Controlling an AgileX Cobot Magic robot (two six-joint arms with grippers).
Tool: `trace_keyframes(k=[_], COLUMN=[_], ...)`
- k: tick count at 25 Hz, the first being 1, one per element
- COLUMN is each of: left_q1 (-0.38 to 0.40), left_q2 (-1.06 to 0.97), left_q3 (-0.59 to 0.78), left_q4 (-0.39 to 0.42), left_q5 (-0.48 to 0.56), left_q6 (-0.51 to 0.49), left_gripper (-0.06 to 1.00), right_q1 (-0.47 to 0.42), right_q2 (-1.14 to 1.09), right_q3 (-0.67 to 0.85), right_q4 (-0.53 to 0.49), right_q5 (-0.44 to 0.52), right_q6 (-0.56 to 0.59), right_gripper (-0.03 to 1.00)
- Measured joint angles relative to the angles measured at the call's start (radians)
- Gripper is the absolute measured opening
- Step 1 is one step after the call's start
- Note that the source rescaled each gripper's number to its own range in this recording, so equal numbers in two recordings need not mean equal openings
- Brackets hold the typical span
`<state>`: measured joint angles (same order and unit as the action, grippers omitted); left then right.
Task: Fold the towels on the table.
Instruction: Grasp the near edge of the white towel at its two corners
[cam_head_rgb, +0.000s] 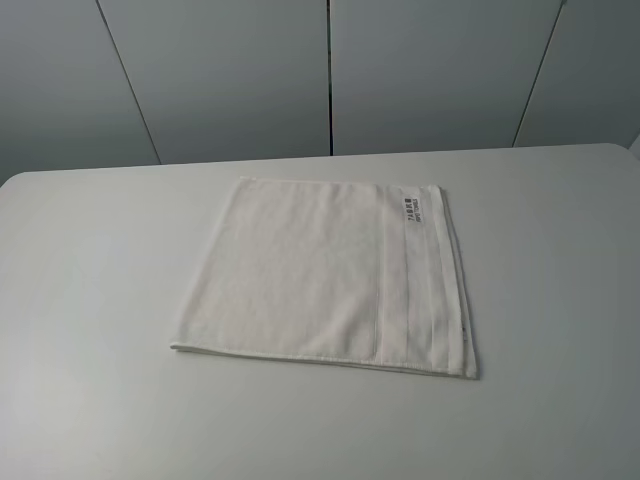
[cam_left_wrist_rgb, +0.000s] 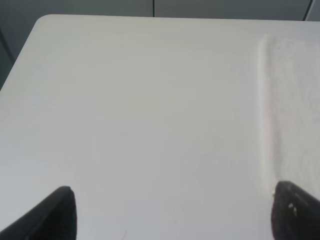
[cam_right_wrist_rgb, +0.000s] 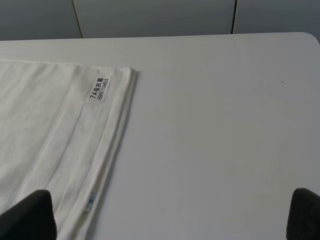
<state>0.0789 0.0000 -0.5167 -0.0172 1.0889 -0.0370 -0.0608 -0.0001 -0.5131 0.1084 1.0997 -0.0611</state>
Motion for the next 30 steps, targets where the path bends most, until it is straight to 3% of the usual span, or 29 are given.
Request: trace_keyframes(k=[30], left_q1=[0.000], left_q2=[0.000], left_q3=[0.000], left_q4=[0.000], left_q5=[0.000], left_q6=[-0.002], left_gripper=[1.00], right_q1=[0.000], right_q2=[0.000], right_q3=[0.000], right_q4=[0.000], right_q5=[0.000], right_q6=[0.000], right_gripper=[1.00])
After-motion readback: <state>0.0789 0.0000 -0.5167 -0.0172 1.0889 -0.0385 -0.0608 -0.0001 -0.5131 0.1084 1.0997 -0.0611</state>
